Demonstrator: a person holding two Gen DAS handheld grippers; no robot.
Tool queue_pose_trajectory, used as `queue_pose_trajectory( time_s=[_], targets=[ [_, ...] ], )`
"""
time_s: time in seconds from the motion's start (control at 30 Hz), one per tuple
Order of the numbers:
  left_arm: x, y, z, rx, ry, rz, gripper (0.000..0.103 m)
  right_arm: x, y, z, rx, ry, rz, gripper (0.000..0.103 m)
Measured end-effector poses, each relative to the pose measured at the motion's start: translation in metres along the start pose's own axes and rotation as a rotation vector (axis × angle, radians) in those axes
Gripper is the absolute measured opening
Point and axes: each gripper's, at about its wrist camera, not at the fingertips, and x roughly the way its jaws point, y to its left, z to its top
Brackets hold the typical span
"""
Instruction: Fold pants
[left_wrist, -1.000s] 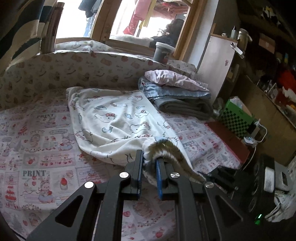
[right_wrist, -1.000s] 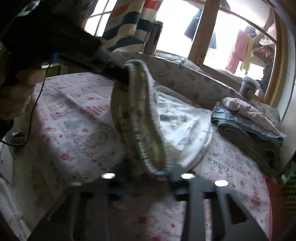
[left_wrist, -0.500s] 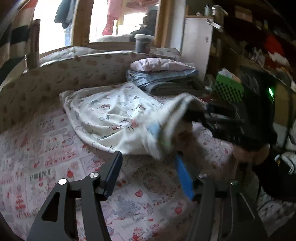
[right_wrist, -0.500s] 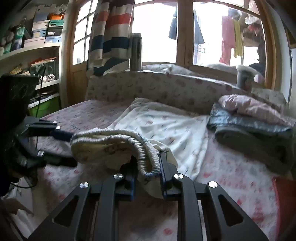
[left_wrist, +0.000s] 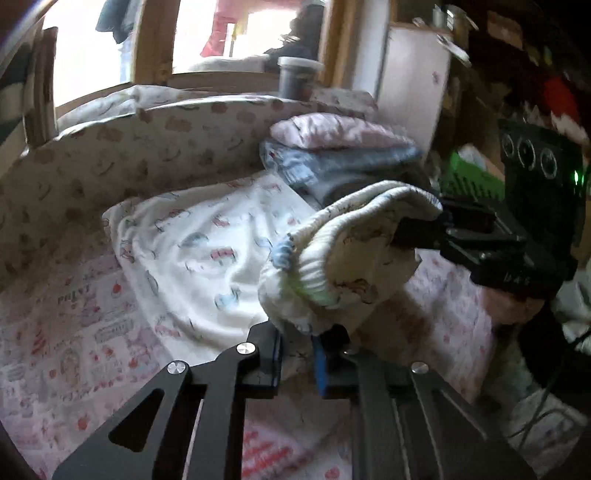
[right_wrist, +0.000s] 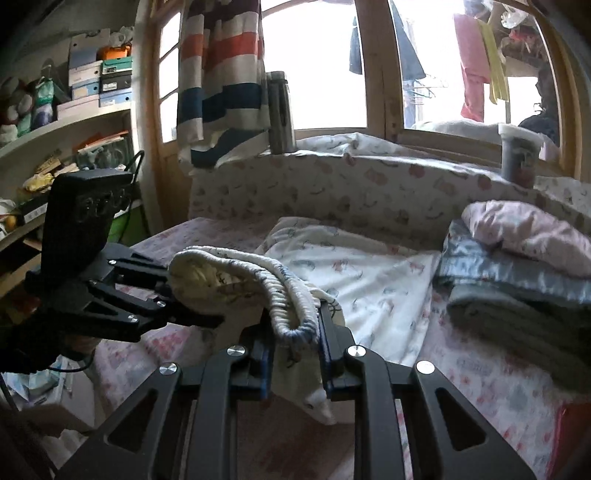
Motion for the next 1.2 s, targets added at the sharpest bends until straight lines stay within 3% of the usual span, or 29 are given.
queue_pose_trajectory(
  time_s=[0.27, 0.37, 0.63, 0.7, 0.77, 0.8, 0.83, 0.9, 1.0, 1.03, 1.1, 1.2],
  targets=[
    [0.026, 0.035, 0.031, -0.12, 0.071, 0.05, 0.011, 0.051, -0.034, 0.037, 0.106, 0.1, 0.023, 0.021],
    [0.035, 0.042, 0.034, -0.13, 0.082, 0.06, 0.011, 0.072, -0.05, 0.037, 0.172, 0.133, 0.03, 0.021],
    [0.055, 0.05, 0.04, -0.126, 0.1, 0.096, 0.01, 0.1, -0.064, 0.031, 0.169, 0.162, -0.042, 0.021],
    [0.06, 0.053, 0.04, -0.132, 0.111, 0.122, 0.015, 0.103, -0.067, 0.029, 0.173, 0.164, -0.041, 0.023],
    [0.064, 0.057, 0.039, -0.153, 0.142, 0.169, 0.021, 0.104, -0.07, 0.026, 0.187, 0.18, -0.063, 0.037],
    [0.063, 0.058, 0.037, -0.168, 0.163, 0.209, 0.031, 0.102, -0.071, 0.024, 0.193, 0.182, -0.081, 0.057],
    [0.059, 0.059, 0.037, -0.172, 0.155, 0.215, 0.033, 0.096, -0.074, 0.023, 0.206, 0.159, -0.098, 0.066],
    [0.045, 0.059, 0.036, -0.171, 0.108, 0.204, 0.037, 0.082, -0.078, 0.023, 0.219, 0.111, -0.13, 0.065],
    [0.024, 0.055, 0.035, -0.152, 0.059, 0.248, 0.038, 0.062, -0.082, 0.026, 0.222, 0.06, -0.176, 0.065],
    [0.019, 0.053, 0.034, -0.139, 0.05, 0.245, 0.038, 0.057, -0.082, 0.026, 0.223, 0.052, -0.176, 0.059],
    [0.011, 0.046, 0.031, -0.109, 0.059, 0.203, 0.038, 0.049, -0.075, 0.024, 0.215, 0.074, -0.132, 0.045],
    [0.009, 0.038, 0.019, -0.082, 0.089, 0.159, 0.038, 0.045, -0.061, 0.014, 0.194, 0.135, -0.084, 0.044]
  ],
)
